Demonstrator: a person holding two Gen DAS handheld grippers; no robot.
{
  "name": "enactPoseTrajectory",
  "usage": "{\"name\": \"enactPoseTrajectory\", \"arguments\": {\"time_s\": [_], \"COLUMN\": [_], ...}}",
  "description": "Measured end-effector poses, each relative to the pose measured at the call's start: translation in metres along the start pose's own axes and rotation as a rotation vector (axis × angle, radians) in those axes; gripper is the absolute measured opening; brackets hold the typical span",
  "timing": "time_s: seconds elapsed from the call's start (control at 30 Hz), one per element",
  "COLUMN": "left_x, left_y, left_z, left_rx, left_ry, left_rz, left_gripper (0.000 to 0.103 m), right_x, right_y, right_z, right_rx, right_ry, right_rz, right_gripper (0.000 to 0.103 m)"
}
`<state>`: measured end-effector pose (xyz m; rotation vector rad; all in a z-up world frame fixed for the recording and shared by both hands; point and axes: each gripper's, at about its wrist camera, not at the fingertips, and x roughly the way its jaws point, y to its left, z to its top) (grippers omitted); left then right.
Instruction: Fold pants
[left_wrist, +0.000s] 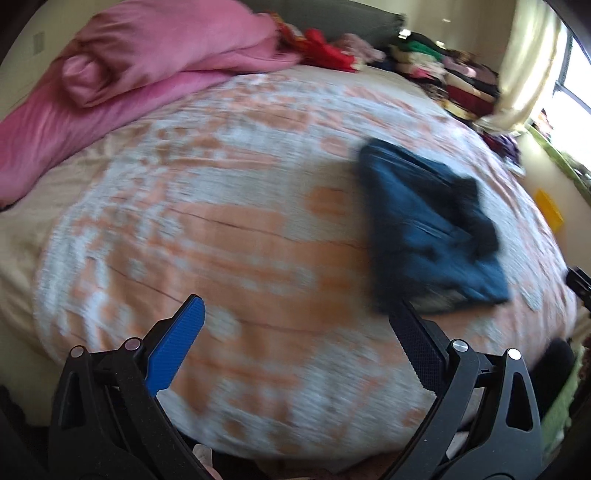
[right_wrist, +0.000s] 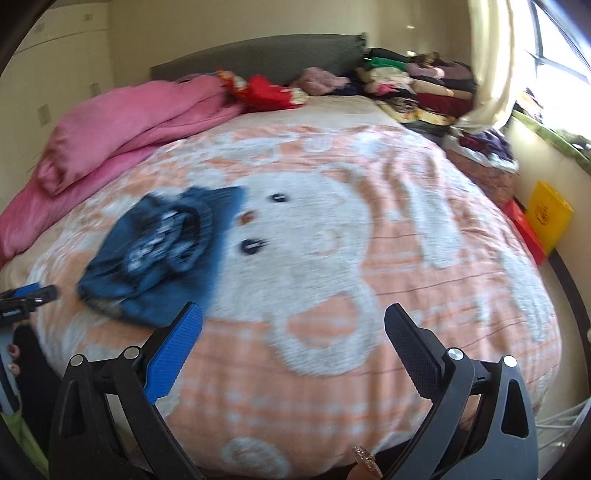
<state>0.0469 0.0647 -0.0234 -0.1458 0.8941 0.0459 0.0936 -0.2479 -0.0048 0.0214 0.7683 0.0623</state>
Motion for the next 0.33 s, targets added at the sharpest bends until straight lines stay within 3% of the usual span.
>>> {"name": "enactPoseTrajectory", "arguments": {"time_s": [0.17,0.33], "left_x": [0.032,0.086], "left_y": [0.067,0.136], "left_z": [0.049,0.103], "left_rx": [-0.096,-0.184], "left_ry": [0.003,0.021], "left_rz": [0.156,0.291], "left_gripper": [0.093,0.093], "right_x": [0.024,0.075], "right_y": [-0.071,-0.165], "right_z": [0.026,0.054], "right_rx": [0.093,0.214], "right_ry": [0.01,0.089], "right_rz": [-0.111,-0.243], "right_gripper": [0.098,0.098]}}
